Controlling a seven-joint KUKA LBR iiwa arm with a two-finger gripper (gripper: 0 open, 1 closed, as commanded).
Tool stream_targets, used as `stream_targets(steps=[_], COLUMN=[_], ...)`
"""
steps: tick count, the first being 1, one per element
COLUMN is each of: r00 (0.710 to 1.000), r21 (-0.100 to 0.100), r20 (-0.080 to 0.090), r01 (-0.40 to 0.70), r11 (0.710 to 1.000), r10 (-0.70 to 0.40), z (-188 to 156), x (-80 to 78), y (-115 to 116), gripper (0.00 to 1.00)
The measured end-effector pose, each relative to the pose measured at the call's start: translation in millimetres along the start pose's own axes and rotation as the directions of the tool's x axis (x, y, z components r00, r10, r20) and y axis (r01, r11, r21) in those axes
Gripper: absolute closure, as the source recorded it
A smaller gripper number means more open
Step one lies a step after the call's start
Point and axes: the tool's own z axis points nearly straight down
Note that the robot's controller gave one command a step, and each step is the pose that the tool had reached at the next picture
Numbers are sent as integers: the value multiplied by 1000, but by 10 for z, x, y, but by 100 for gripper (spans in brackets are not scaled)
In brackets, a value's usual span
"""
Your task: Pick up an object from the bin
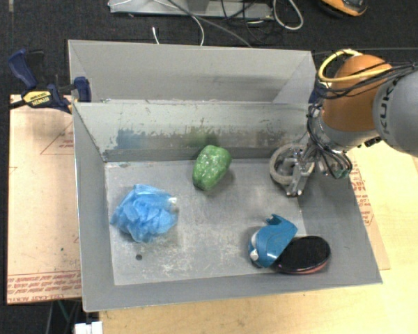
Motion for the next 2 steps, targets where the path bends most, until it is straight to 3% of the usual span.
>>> stream_targets(steps=[1, 2], r00=[1000, 1000], r21=[-1, 0], r20=[-6, 1], r01=[0, 0], r11=[1000, 1000], r10=[0, 0], z=[-274, -681], x=[10, -15], y=[5, 1], gripper=[100, 100])
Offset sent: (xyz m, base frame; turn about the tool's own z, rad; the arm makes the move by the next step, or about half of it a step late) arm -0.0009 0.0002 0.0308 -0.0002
